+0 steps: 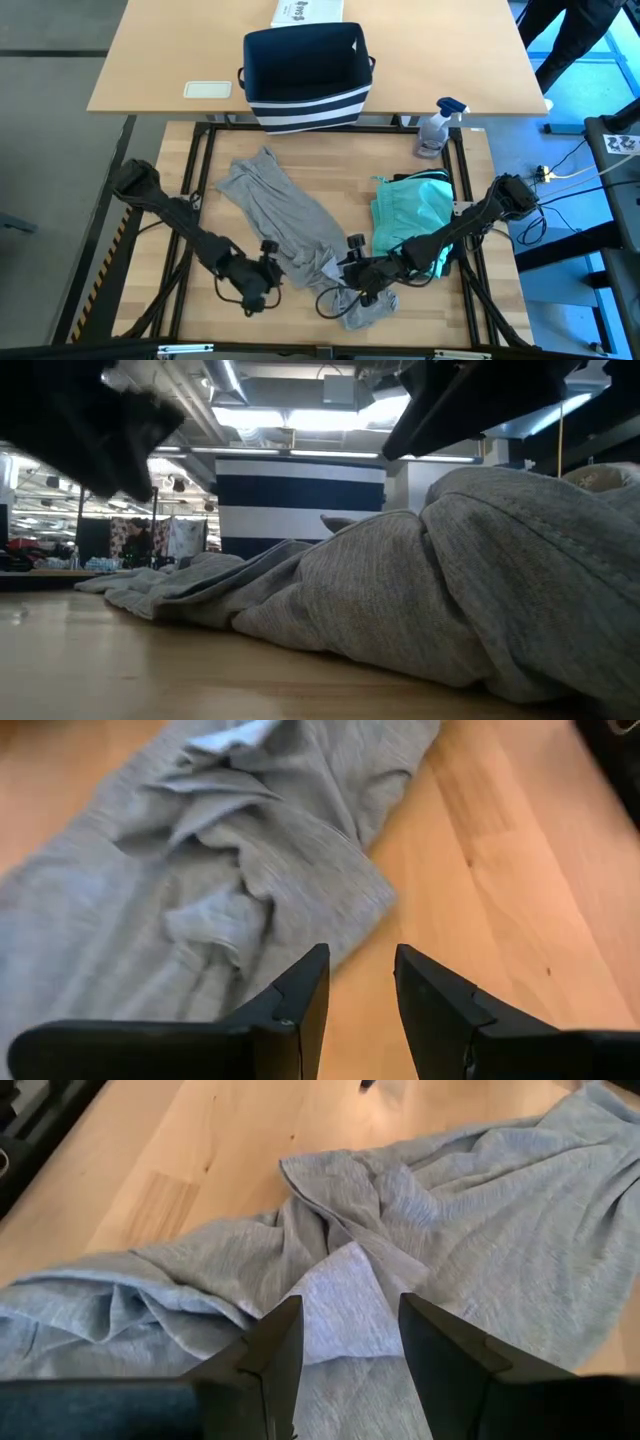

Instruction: Fold Laundry from Bin

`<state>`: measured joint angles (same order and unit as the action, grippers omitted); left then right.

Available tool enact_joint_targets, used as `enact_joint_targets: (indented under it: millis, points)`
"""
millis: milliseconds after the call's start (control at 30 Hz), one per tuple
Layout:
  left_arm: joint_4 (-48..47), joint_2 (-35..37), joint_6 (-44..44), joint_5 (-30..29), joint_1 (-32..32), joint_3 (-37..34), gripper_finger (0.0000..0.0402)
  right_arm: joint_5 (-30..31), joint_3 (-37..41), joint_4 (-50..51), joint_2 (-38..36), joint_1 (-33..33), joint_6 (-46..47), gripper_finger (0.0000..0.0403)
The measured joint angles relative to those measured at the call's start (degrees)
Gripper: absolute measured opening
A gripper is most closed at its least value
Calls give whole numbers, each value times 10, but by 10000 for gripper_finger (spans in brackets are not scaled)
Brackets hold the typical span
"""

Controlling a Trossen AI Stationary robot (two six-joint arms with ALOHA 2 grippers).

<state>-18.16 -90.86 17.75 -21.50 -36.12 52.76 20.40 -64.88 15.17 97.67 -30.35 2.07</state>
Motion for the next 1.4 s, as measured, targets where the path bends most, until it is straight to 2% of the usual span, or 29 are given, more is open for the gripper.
enact_joint_targets:
  millis: [133,233,367,600,767,1133,1400]
  points:
    - [127,7,24,10,1,-79,110,5,0,-4,0,0,0,167]
    - [161,-16,26,-17,-1,-86,110,18,0,-6,0,0,-1,167]
    - [194,-49,-25,-68,-5,-76,110,26,0,-9,0,0,-11,167]
    - [196,-119,-111,-109,-31,-36,110,27,0,-13,0,0,-18,167]
    - [192,-129,-149,-142,-48,-11,110,39,0,-14,0,0,-25,167]
    - [186,-155,-155,-145,-55,-8,110,45,0,-16,0,5,-25,167]
    - [185,-179,-172,-156,-38,-9,110,45,0,-16,0,5,-25,167]
